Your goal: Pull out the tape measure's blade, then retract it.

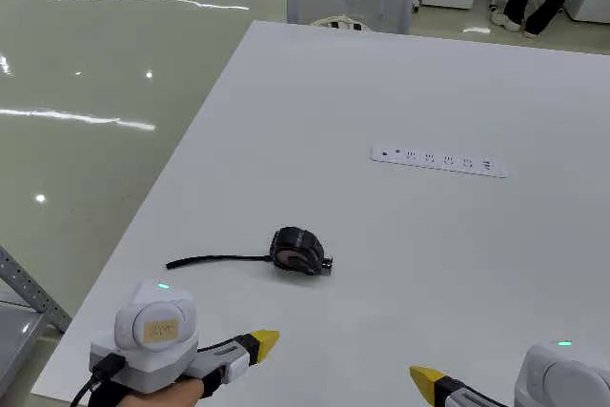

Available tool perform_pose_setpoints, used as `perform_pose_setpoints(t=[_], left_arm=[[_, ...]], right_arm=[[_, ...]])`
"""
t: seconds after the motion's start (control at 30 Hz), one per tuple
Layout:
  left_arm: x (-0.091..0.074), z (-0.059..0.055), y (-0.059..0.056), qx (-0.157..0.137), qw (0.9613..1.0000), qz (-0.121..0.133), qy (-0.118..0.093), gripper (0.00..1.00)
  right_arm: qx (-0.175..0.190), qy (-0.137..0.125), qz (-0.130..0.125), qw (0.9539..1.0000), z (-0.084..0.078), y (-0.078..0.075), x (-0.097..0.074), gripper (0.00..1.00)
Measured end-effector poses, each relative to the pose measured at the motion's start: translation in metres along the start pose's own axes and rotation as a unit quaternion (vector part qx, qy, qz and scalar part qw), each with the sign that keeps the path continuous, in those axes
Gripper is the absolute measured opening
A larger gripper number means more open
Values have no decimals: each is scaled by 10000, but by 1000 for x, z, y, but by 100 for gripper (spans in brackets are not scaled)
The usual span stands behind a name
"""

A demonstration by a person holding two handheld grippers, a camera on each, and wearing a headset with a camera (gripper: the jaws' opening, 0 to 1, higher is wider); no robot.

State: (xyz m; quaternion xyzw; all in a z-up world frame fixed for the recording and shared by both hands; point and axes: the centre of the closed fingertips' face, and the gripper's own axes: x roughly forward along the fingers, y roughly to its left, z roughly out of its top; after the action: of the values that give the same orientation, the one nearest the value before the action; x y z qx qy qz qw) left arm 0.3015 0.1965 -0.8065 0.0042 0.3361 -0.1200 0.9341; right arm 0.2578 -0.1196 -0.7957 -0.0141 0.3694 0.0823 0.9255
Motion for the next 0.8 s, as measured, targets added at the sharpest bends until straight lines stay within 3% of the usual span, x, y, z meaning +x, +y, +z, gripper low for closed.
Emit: perform_pose_setpoints(t=[0.8], left_arm=[[3,-3,1,23,10000,23,64,100]], right_arm=[[-74,40,-24,10000,-1,-2,1,98]])
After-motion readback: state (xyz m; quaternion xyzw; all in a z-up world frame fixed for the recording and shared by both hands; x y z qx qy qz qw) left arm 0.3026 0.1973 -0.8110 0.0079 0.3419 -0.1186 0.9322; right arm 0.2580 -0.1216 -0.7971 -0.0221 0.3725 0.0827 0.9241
